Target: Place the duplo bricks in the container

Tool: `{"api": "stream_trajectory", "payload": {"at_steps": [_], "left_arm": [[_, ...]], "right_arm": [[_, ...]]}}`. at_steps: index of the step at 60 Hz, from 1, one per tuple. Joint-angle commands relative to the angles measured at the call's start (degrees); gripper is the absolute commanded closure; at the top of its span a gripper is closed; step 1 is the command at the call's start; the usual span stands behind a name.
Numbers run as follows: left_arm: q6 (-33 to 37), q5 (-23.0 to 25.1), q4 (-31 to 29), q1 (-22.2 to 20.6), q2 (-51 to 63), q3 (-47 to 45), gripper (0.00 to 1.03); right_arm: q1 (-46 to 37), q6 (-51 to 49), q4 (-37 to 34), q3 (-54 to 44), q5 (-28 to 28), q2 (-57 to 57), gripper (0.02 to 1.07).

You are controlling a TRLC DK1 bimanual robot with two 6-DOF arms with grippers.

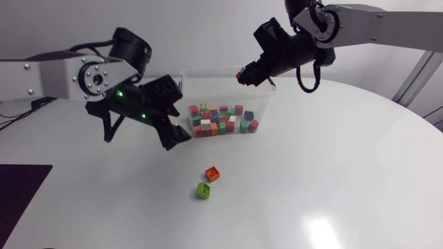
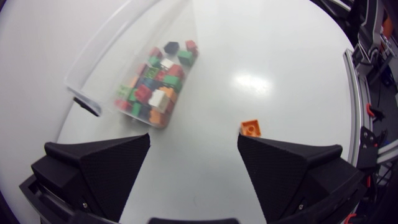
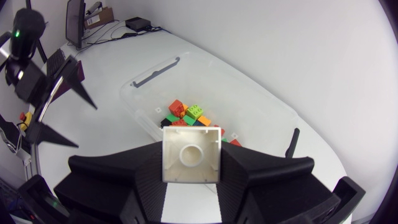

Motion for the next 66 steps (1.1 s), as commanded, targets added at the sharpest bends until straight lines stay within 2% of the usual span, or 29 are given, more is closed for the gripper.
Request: {"api": "stream_trajectory", "payload": {"at_steps": [1,15,18,19,21,24,26,28,35,46,53,66], "left_arm": [[3.7,-0.3,-0.6,-2.2,-1.5,-4.5,0.05],[6.5,-0.2,-0.2,-6.4,-1.4,-10.5,0.05],[8.1,-0.2,0.1,-7.0,-1.0,-12.1,0.05],[8.6,-0.1,0.2,-7.2,-0.9,-12.4,0.05],[9.4,0.0,0.7,-7.4,-0.6,-13.0,0.05],[10.4,0.2,2.0,-7.8,0.0,-14.1,0.05],[11.1,0.3,3.0,-7.9,0.2,-14.7,0.05],[11.7,0.6,4.2,-8.0,0.4,-15.4,0.05],[13.0,3.2,6.1,-9.2,1.7,-16.9,0.05],[14.2,3.7,7.3,-10.9,3.9,-17.8,0.05],[14.5,4.1,9.9,-11.6,6.3,-18.5,0.05],[15.5,4.1,12.4,-11.6,12.0,-17.2,0.08]], "right_arm": [[-0.6,1.9,1.1,3.8,-0.3,3.8,0.81],[-0.9,3.4,3.5,11.1,-0.1,11.6,0.80],[-0.8,3.4,3.9,12.4,0.3,13.0,0.77],[-0.8,3.4,3.9,12.8,0.4,13.4,0.74],[-0.8,3.4,3.9,13.7,0.6,14.3,0.60],[-1.0,3.4,3.9,14.6,0.7,15.0,0.29],[-1.1,3.4,3.9,14.7,0.7,15.1,0.17],[-1.3,3.4,3.8,14.6,0.6,14.9,0.11],[-1.6,2.6,4.3,9.3,0.4,9.6,0.09],[-2.5,0.5,4.7,-0.4,-0.5,-1.1,0.09],[-2.7,-1.1,3.9,-10.5,-2.7,-10.3,0.09],[-0.4,-4.6,3.3,-25.4,-4.2,-20.0,0.09]]}}
